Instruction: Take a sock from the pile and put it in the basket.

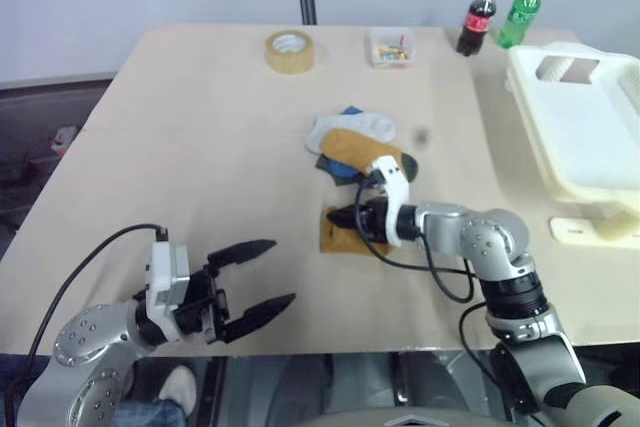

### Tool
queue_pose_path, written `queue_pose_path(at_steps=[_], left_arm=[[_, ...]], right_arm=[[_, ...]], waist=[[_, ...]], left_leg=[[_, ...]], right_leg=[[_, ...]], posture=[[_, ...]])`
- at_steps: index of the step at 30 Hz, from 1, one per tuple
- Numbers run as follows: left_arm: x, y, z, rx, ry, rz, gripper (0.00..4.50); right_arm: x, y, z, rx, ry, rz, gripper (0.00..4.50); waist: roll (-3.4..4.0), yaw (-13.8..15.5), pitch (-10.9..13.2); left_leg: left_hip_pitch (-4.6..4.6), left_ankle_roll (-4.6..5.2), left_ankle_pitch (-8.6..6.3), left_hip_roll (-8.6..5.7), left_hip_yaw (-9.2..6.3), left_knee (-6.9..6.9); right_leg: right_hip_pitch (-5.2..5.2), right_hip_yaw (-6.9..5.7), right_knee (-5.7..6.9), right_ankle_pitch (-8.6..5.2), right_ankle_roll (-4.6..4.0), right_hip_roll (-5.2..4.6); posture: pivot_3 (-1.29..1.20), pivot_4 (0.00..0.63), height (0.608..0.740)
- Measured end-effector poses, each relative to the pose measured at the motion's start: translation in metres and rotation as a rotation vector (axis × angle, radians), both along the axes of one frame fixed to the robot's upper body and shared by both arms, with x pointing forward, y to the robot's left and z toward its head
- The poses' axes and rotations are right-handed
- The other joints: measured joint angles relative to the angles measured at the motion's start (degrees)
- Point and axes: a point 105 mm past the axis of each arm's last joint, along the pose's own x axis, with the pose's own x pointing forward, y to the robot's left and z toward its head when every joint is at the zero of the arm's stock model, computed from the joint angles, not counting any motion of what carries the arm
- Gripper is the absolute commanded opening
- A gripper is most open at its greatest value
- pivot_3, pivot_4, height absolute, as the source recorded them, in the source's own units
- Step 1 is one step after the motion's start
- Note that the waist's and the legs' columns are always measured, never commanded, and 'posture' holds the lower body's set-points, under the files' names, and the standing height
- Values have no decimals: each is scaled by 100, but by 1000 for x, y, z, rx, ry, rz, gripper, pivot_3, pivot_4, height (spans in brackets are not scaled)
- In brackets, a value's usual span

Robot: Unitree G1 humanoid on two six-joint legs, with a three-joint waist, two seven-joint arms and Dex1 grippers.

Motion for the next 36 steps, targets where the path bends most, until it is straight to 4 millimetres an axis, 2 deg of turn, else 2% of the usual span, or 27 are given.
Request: queue_pose_path(at_steps=[1,4,6,8,9,11,12,14,15,18,19,23,35,36], left_arm=[[0,0,0,0,-1,-2,4500],[0,0,-1,4,0,-3,4500],[-1,0,-1,4,2,-4,4500],[0,0,-1,-8,2,3,4500],[0,0,-1,-20,4,9,4500],[0,0,-1,-26,5,11,4500],[0,0,-1,-27,7,13,4500],[0,0,-1,-27,10,12,4500],[0,0,-1,-27,9,14,4500],[-1,0,-1,-26,11,14,4500],[0,0,-1,-26,9,13,4500],[1,-1,0,-26,3,11,4500],[2,-1,1,-26,-4,9,4500],[2,-1,1,-25,-4,9,4500]], right_arm=[[0,0,0,1,-1,3,2776],[-5,-6,5,37,-12,21,2776],[-7,-14,22,112,-41,25,2776],[-7,-26,36,152,-76,14,2776],[-5,-39,41,146,-102,0,2776],[-3,-57,45,124,-127,-27,2776],[-4,-71,42,104,-126,-42,2776],[-5,-87,34,52,-114,-67,2776],[-7,-103,21,-38,-95,-92,2776],[-13,-119,-7,-176,-50,-103,2776],[-17,-118,-16,-194,-36,-90,2776],[-18,-110,-20,-206,-70,-70,2776],[-30,-77,-22,-100,-25,10,2776],[-31,-75,-22,-100,-22,17,2539]], waist=[[0,1,0],[0,2,0],[1,-3,0],[1,0,0],[1,10,0],[1,9,0],[1,12,0],[2,6,0],[2,7,0],[2,-15,0],[2,-36,0],[-4,-108,-7],[-5,-124,-7],[-5,-122,-7]], left_leg=[[-4,0,0,0,-1,0],[-23,0,0,2,-7,1],[-27,0,0,3,-8,2],[-26,0,0,3,-9,2],[-26,1,0,2,-12,3],[-26,1,0,1,-11,4],[-26,1,0,1,-12,4],[-27,1,0,0,-10,3],[-27,1,0,-1,-8,3],[-26,2,0,0,-4,3],[-25,1,0,0,-4,4],[-9,1,0,3,-6,5],[0,1,0,8,-5,4],[0,1,0,8,-4,4]], right_leg=[[-4,-1,0,0,0,-1],[-18,-5,-1,1,0,-4],[-21,-6,0,1,1,-4],[-19,-7,0,1,1,-5],[-18,-9,0,1,1,-6],[-18,-9,0,1,1,-7],[-17,-10,-1,1,0,-6],[-18,-8,-2,1,1,-5],[-18,-7,-4,1,0,-5],[-18,-5,-2,1,1,-2],[-18,-4,0,1,0,1],[-6,-3,5,1,0,4],[3,-1,6,1,0,3],[3,-1,6,1,0,2]], posture=[[0,150,740],[0,150,740],[0,150,740],[0,150,740],[0,150,740],[0,150,740],[0,150,740],[0,150,740],[0,150,740],[0,150,740],[0,150,740],[0,150,740],[0,150,740],[0,150,740]])
